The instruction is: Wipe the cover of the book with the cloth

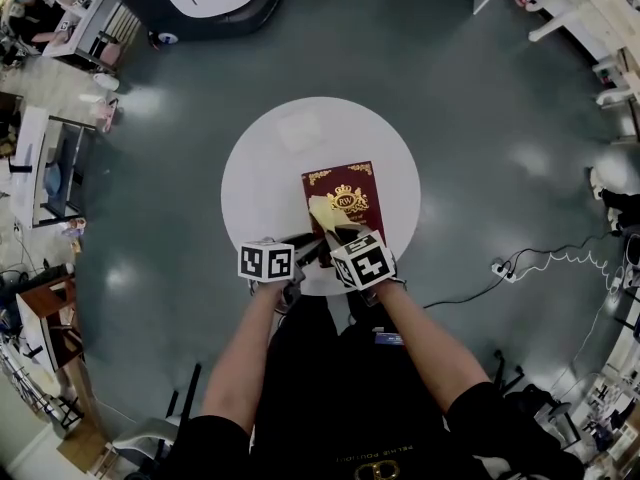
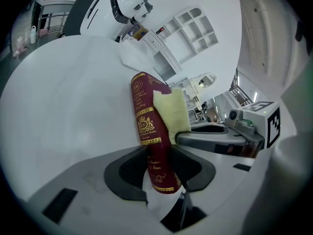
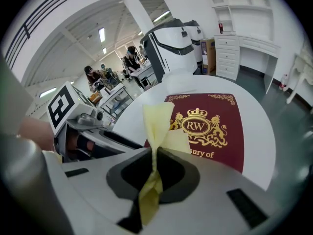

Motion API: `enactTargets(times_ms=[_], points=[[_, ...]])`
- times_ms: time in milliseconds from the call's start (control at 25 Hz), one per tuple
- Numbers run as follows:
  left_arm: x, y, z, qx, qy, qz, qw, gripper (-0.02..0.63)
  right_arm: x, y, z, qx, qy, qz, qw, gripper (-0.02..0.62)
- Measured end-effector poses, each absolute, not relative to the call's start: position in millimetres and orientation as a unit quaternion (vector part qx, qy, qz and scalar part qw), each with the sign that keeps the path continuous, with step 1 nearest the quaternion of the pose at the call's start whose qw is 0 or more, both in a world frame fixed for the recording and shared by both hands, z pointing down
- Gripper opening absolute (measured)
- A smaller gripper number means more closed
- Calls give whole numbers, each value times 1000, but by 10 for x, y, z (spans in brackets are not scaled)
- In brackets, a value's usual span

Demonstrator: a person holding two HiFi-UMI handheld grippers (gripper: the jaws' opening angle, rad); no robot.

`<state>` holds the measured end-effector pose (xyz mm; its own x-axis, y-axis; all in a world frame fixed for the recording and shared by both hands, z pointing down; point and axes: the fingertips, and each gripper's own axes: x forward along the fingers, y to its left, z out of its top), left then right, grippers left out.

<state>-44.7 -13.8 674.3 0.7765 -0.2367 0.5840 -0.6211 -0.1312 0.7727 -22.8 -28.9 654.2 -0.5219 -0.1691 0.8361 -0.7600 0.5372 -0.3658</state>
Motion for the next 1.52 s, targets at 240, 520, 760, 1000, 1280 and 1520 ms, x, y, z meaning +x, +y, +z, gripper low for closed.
enactTargets(times_ms=[240, 520, 760, 1000, 1280, 1520], points=[[-451, -146, 6754, 734, -294, 163, 590, 147, 8, -359, 6543, 315, -779, 373, 393, 78], [-438, -150, 6751, 733, -297, 162, 590, 147, 406, -449, 6544, 352, -761, 383, 387, 78], [-440, -166, 6739, 733, -299, 165, 588, 147, 702, -507, 6529, 379, -748, 390, 380, 78], [-433, -152, 6755, 733, -301, 169, 586, 148, 922, -520, 6524, 397, -740, 392, 376, 78], [-433, -140, 6746, 731, -306, 166, 587, 148, 994, -508, 6512, 405, -735, 395, 374, 78], [-415, -160, 6750, 728, -309, 164, 589, 148, 654, -453, 6388, 359, -765, 391, 365, 78]])
